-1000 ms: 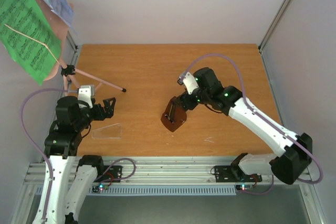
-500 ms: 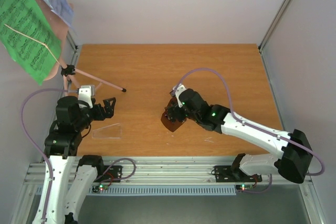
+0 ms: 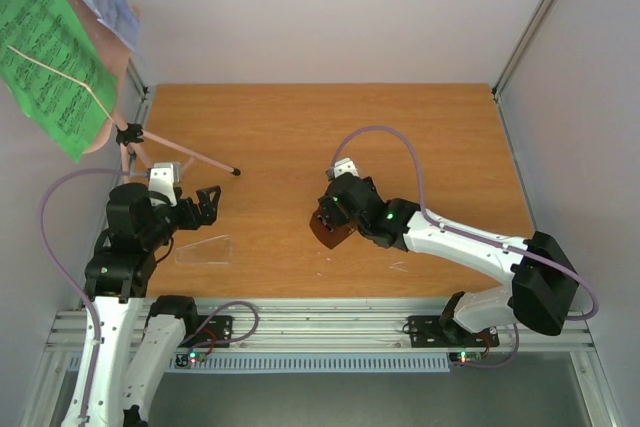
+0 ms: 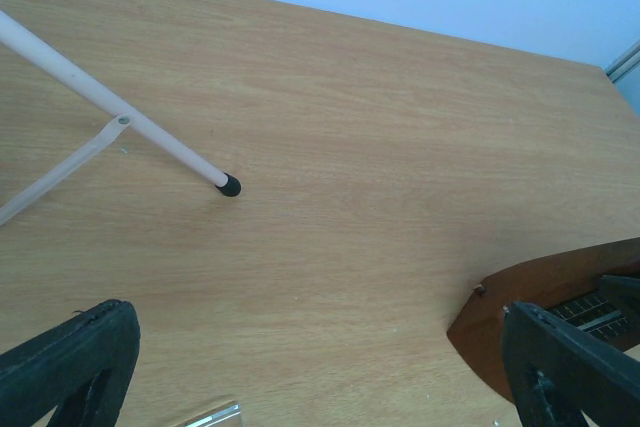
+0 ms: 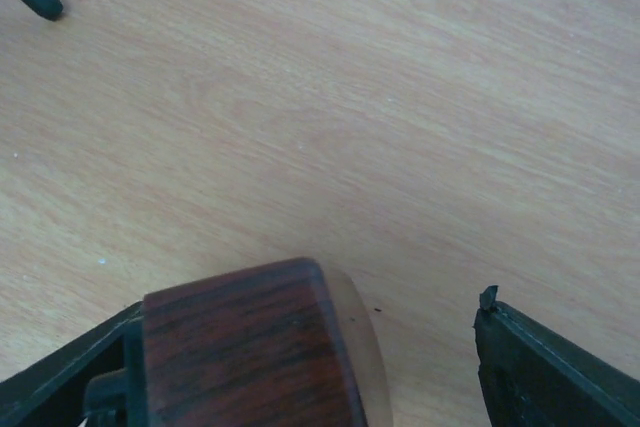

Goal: Pack up the instrument practice props

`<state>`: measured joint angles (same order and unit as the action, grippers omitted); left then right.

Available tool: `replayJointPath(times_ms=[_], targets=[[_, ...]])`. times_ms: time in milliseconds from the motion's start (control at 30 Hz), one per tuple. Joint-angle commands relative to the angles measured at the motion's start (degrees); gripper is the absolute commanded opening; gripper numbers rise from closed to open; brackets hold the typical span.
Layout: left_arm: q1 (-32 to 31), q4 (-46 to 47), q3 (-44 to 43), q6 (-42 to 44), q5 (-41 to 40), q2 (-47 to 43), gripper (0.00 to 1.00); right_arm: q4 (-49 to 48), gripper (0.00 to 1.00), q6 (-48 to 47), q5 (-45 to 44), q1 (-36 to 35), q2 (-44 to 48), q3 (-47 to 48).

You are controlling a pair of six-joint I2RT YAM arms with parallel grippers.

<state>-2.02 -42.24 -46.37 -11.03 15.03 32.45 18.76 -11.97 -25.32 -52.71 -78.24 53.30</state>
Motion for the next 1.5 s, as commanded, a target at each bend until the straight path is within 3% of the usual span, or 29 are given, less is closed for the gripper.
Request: replayJointPath(times_ms=[0,167,533,800,1267,1467], targets=[[-0.5,2.5,0.5,0.7,0.2,0.1,0.99,-0.7,0.83,1.1,-2.6,0.0,1.9,-1.0],[-0.6,2.6,0.5,0.8,1.0,0.6,0.99,-1.4,0.80,0.4,0.2,0.0,4.3,-3.8],[-0.9,2.5,0.5,0.7,1.1,0.8,0.99,-4.0,0.87,-1.2,3.9,0.0,5.6,-6.7],[-1.0,2.5,0.5,0.7,1.1,1.0,0.99,-4.0,0.70,-0.4,2.2,0.0,4.9,-7.8],[-1.1,2.4,0.5,0.7,1.3,1.0,0.99,-4.4,0.60,1.2,5.8,0.0,9.7,-11.3],[-1.3,2.5,0.6,0.7,1.4,0.9,0.99,-4.4,0.63,1.5,7.1,0.0,10.4,-12.0]])
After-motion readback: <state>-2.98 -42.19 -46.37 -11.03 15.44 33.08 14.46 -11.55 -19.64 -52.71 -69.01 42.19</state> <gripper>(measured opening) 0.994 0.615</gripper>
